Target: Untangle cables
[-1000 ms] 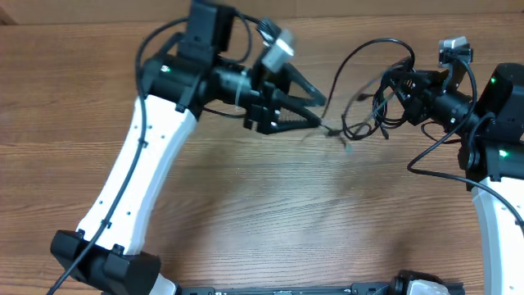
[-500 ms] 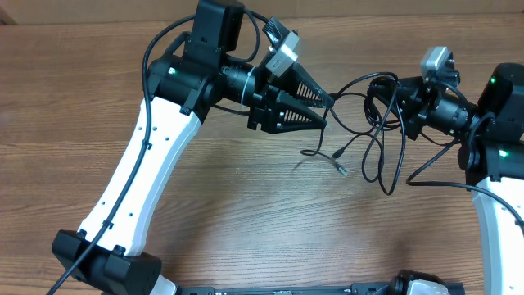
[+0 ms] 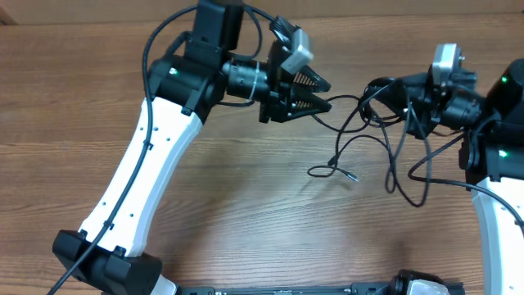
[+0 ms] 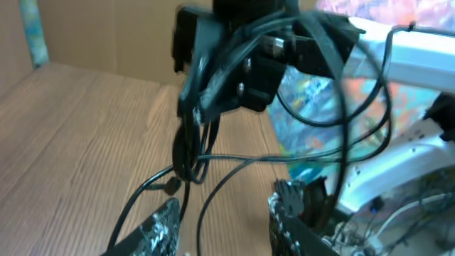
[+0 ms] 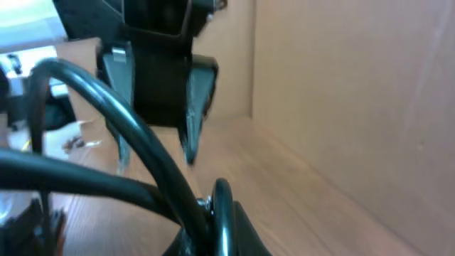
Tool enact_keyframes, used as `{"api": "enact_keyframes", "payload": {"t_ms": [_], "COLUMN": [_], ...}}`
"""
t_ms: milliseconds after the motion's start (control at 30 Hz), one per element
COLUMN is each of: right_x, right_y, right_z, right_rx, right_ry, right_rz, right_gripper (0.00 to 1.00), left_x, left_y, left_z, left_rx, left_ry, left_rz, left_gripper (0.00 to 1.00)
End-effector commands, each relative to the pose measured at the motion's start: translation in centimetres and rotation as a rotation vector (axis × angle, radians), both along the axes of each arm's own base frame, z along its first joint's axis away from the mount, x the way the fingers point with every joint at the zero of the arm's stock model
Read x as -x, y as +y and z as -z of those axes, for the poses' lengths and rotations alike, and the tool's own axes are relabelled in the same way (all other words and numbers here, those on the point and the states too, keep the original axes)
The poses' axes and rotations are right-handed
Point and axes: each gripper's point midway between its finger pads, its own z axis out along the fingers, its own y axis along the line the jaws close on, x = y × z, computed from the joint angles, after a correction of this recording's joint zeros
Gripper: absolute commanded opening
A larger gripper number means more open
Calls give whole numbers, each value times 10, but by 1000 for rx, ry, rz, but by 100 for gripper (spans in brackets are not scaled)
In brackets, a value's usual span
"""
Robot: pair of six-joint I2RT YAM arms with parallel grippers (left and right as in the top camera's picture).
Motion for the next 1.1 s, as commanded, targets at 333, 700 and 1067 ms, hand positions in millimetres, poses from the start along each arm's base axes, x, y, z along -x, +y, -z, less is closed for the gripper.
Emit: {"api": "enact_keyframes", "payload": {"t_ms": [333,700,1067], "right_x": [12,32,39], "right_y": [3,9,24], "right_z": [-37,-38,-47], "right_rx": [-142,-76,-58], "right_ry": [263,200,100], "right_rz": [-40,-147,-183], "right_gripper": [4,4,4], "left_x": [24,27,31], "left_y": [-28,-43,-50], "left_z": [-9,-9,-3], "left_rx": [6,12,12], "left_ry": [-178,-228,-203], "left_rz": [61,71,102], "left_gripper": [47,52,54]}}
